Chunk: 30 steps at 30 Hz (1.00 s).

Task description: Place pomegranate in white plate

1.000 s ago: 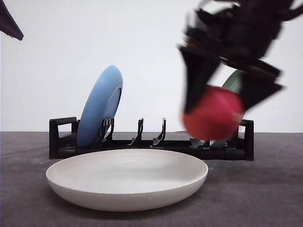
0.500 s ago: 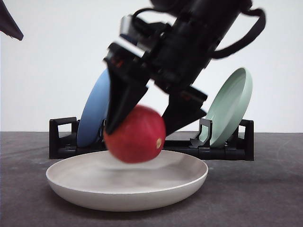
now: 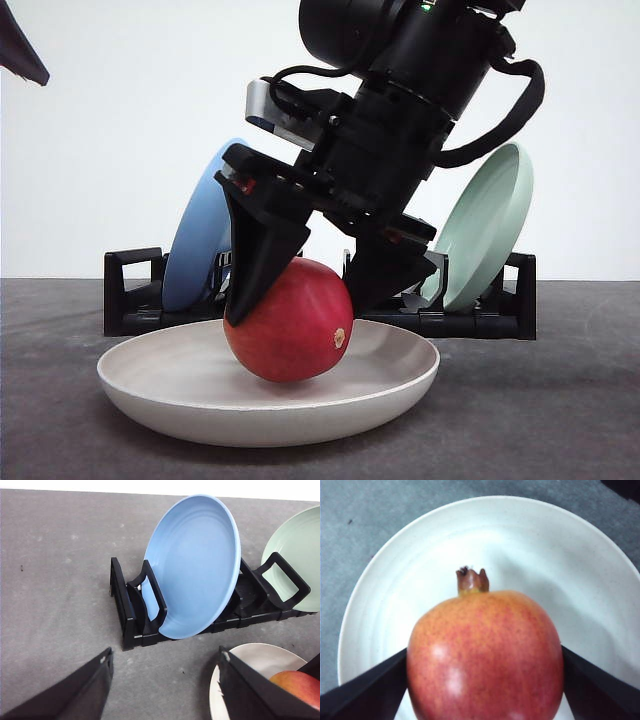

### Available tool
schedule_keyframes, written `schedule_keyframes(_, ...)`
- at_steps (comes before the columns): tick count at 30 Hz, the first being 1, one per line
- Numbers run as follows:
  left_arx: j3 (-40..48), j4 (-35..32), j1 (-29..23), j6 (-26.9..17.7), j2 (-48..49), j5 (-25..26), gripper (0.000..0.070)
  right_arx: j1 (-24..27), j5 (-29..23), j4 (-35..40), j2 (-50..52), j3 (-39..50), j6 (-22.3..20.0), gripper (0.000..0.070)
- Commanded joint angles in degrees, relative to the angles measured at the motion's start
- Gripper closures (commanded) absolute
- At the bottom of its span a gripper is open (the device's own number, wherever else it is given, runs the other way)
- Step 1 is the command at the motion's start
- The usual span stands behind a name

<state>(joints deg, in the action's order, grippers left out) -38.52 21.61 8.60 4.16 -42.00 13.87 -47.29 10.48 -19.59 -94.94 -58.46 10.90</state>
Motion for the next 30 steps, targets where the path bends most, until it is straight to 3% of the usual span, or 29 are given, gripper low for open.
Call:
schedule_keyframes(1, -0.3, -0.4, 0.2, 0.4, -0.3, 0.3, 0.0306, -0.7, 0.1, 0.7, -1.1, -0.8, -0.4, 0.0177)
schedule_keyframes(9, -0.3, -0.4, 0.2, 0.4, -0.3, 0.3, 0.0306, -0.9, 0.0, -0.4, -2.1, -0.8, -0.5, 0.0144)
schedule_keyframes(11, -0.3, -0.4, 0.2, 0.4, -0.3, 0.3, 0.0306, -1.0, 0.0, -0.6, -2.1, -0.8, -0.5, 0.0106)
schedule_keyframes(13, -0.3, -0.4, 0.2, 0.4, -0.3, 0.3, 0.0306, -1.3, 0.0, -0.5, -2.1, -0.8, -0.4, 0.0021)
schedule_keyframes(15, -0.3, -0.4, 0.2, 0.4, -0.3, 0.3, 0.0306, -1.3, 0.0, -0.6, -1.6, -1.0, -0.4, 0.0000)
schedule_keyframes(22, -0.3, -0.3, 0.2, 0.4, -0.3, 0.3, 0.0306, -0.5, -2.8, 0.5, 5.2, -1.4, -3.2, 0.0003)
schedule_keyframes(24, -0.3, -0.3, 0.2, 0.4, -0.3, 0.3, 0.0306, 0.0, -4.1, 2.3, 8.0, -0.5, -5.0, 0.0054)
schedule_keyframes(26, -0.3, -0.3, 0.2, 0.4, -0.3, 0.3, 0.0306, 1.1, -3.6, 5.9, 11.1, 1.6, -5.5, 0.0099)
schedule_keyframes(30, -0.3, -0.2, 0.2, 0.4, -0.3, 0.3, 0.0306, 5.1, 0.5, 10.6, 17.1, 6.8, -5.5, 0.0109)
